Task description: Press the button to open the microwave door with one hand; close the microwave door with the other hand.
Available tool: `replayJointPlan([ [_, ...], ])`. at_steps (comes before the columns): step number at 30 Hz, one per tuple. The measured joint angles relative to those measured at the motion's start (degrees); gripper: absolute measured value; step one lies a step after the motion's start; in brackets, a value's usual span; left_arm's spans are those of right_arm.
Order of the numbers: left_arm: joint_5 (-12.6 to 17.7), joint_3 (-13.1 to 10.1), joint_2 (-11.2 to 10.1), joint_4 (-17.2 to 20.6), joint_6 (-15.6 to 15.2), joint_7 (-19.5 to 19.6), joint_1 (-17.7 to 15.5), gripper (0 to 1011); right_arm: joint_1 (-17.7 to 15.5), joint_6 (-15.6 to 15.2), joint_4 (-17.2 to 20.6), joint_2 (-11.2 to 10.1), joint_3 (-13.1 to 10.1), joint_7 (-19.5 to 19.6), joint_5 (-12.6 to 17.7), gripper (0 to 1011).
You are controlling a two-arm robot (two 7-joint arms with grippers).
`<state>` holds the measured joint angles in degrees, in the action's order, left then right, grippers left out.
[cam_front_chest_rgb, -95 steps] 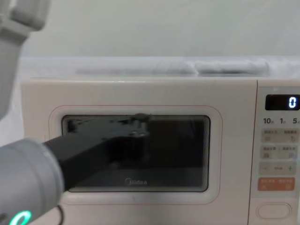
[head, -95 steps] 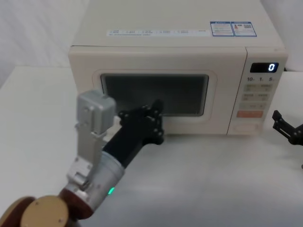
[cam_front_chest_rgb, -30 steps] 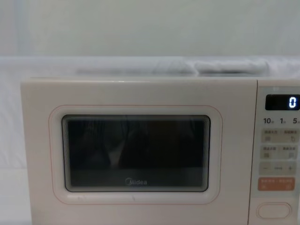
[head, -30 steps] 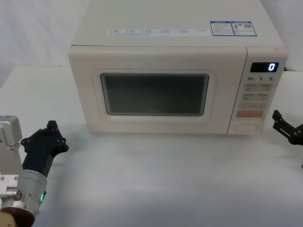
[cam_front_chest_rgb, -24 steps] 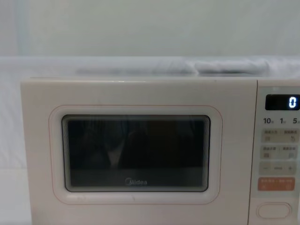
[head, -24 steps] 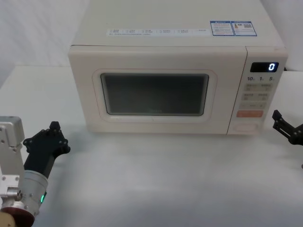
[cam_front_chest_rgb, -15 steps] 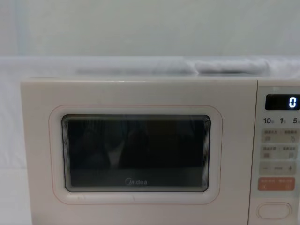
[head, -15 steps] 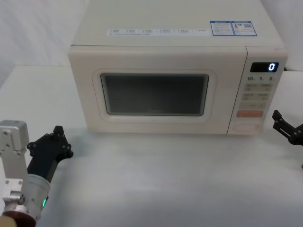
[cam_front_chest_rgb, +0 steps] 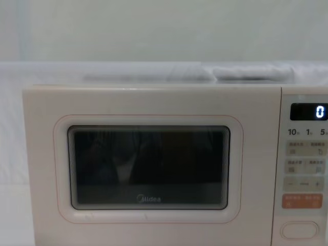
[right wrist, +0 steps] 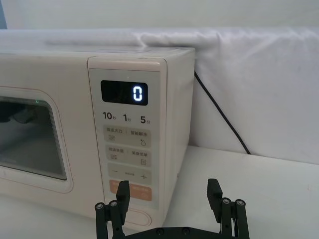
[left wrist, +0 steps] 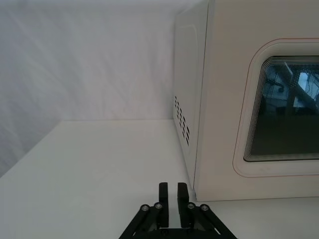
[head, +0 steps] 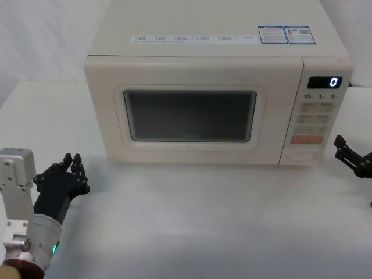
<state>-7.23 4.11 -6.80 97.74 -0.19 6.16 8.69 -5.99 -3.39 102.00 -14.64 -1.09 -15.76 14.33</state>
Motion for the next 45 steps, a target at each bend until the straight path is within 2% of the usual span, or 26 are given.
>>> replayJointPlan([
  [4,0.0,0.0,0.0,0.0,-0.1,0.0,0.0,258,0.0,0.0,0.0,0.0,0.0,0.0,0.0,1002],
  [5,0.0,0.0,0.0,0.0,-0.1,0.0,0.0,258,0.0,0.0,0.0,0.0,0.0,0.0,0.0,1002],
  [7,0.0,0.0,0.0,0.0,-0.1,0.0,0.0,356,0.0,0.0,0.0,0.0,0.0,0.0,0.0,1002],
  [8,0.0,0.0,0.0,0.0,-0.1,0.0,0.0,356,0.0,0.0,0.0,0.0,0.0,0.0,0.0,1002],
  [17,-0.1,0.0,0.0,0.1,-0.1,0.0,0.0,683,0.0,0.0,0.0,0.0,0.0,0.0,0.0,1002],
  [19,-0.1,0.0,0.0,0.1,-0.1,0.0,-0.1,718,0.0,0.0,0.0,0.0,0.0,0.0,0.0,1002],
  [20,-0.1,0.0,0.0,0.1,-0.1,0.0,0.0,773,0.0,0.0,0.0,0.0,0.0,0.0,0.0,1002],
  [27,-0.1,0.0,0.0,0.1,-0.2,0.0,0.0,969,0.0,0.0,0.0,0.0,0.0,0.0,0.0,1002],
  [30,-0.1,0.0,0.0,0.1,-0.2,0.0,0.0,1001,0.0,0.0,0.0,0.0,0.0,0.0,0.0,1002],
  [45,-0.1,0.0,0.0,0.1,-0.2,0.0,0.0,1001,0.0,0.0,0.0,0.0,0.0,0.0,0.0,1002],
])
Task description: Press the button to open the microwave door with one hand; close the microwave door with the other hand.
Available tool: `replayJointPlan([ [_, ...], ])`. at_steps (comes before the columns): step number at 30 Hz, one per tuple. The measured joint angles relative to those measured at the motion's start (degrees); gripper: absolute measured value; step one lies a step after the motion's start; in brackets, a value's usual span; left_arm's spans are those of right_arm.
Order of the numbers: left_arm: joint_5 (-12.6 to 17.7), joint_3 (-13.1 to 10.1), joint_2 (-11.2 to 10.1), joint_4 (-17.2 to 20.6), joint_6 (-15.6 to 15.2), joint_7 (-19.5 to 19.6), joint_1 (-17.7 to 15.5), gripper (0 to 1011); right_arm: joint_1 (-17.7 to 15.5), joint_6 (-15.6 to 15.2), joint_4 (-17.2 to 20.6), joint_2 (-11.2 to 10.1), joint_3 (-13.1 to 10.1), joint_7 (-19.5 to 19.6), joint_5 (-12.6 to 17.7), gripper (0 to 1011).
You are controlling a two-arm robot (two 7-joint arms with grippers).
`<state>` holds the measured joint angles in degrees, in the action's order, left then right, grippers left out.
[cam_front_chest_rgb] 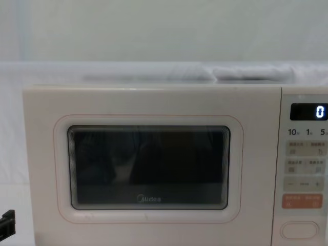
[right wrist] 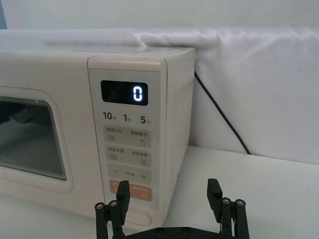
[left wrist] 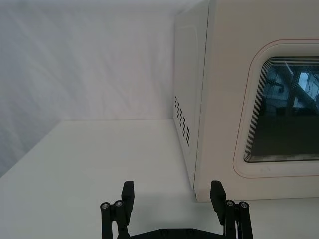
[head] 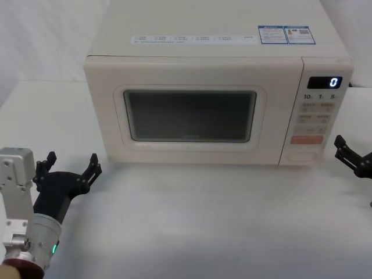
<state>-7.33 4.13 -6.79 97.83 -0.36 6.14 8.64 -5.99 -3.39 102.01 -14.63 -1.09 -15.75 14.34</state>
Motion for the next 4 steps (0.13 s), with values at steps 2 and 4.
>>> replayJointPlan([
  [2,0.0,0.0,0.0,0.0,0.0,0.0,0.0,1001,0.0,0.0,0.0,0.0,0.0,0.0,0.0,1002],
  [4,0.0,0.0,0.0,0.0,0.0,0.0,0.0,1001,0.0,0.0,0.0,0.0,0.0,0.0,0.0,1002],
])
